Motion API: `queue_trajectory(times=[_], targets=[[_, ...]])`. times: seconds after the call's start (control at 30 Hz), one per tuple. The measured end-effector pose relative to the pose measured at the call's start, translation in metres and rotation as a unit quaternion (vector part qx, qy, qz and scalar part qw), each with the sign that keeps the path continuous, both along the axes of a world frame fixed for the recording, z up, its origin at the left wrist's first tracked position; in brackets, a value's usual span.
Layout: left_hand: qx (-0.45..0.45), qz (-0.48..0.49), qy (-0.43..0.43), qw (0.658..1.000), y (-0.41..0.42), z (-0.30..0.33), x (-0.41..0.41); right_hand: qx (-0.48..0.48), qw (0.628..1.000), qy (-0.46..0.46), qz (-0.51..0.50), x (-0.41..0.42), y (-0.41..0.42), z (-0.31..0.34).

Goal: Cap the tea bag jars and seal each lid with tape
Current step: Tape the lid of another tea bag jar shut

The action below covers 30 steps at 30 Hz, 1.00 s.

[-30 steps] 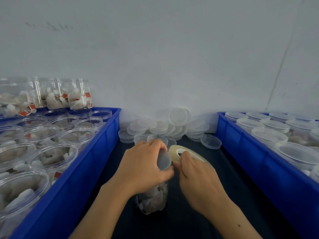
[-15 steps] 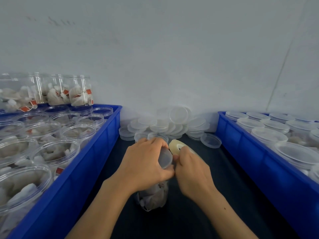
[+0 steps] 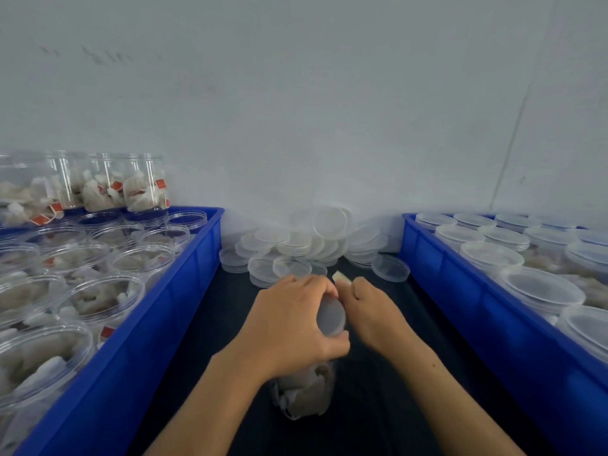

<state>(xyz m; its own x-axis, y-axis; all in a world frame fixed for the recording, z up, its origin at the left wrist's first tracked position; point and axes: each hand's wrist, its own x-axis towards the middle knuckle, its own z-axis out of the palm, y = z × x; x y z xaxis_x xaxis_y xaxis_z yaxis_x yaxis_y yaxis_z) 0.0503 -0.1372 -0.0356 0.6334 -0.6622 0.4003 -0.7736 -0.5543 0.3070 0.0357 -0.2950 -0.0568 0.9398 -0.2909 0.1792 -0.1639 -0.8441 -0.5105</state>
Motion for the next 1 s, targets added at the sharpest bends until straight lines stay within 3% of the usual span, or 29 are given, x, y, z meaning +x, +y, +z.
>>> queue_trajectory(times=[0.1, 0.23, 0.4, 0.47, 0.53, 0.6, 0.63, 0.67, 0.73, 0.77, 0.83, 1.0], targets=[[0.007, 0.006, 0.010, 1.000, -0.001, 0.003, 0.001, 0.062, 0.995, -0.062, -0.052, -0.007, 0.002, -0.011], [0.010, 0.005, 0.019, 1.000, -0.001, 0.003, 0.000, -0.094, 0.990, -0.081, -0.062, -0.013, 0.003, -0.024], [0.012, 0.000, 0.017, 1.000, 0.000, 0.003, 0.001, -0.137, 0.989, -0.054, 0.014, -0.007, 0.003, -0.053], [0.013, -0.004, 0.015, 1.000, 0.000, 0.002, 0.002, -0.198, 0.979, 0.002, 0.049, -0.002, 0.002, -0.069], [0.013, -0.008, 0.015, 1.000, 0.001, 0.002, 0.003, -0.184, 0.981, 0.029, 0.053, 0.002, 0.000, -0.074], [0.010, -0.010, 0.015, 1.000, 0.002, 0.001, 0.004, -0.057, 0.996, -0.032, 0.053, 0.000, -0.005, -0.067], [0.008, -0.011, 0.014, 1.000, 0.002, 0.001, 0.004, 0.064, 0.993, -0.078, 0.056, -0.005, -0.006, -0.060], [0.007, -0.013, 0.011, 1.000, 0.002, 0.000, 0.004, 0.224, 0.965, -0.104, 0.084, -0.012, -0.005, -0.052], [0.003, -0.018, 0.004, 1.000, 0.003, -0.001, 0.005, 0.520, 0.825, -0.090, 0.203, -0.022, -0.004, -0.040], [0.000, -0.024, 0.004, 1.000, 0.004, -0.001, 0.006, 0.593, 0.763, -0.073, 0.246, -0.027, -0.003, -0.038], [-0.008, -0.034, 0.016, 0.999, 0.005, -0.001, 0.006, 0.635, 0.710, -0.070, 0.295, -0.033, 0.002, -0.040], [-0.022, -0.040, 0.029, 0.999, 0.006, -0.001, 0.004, 0.697, 0.652, -0.107, 0.279, -0.032, 0.014, -0.053]])
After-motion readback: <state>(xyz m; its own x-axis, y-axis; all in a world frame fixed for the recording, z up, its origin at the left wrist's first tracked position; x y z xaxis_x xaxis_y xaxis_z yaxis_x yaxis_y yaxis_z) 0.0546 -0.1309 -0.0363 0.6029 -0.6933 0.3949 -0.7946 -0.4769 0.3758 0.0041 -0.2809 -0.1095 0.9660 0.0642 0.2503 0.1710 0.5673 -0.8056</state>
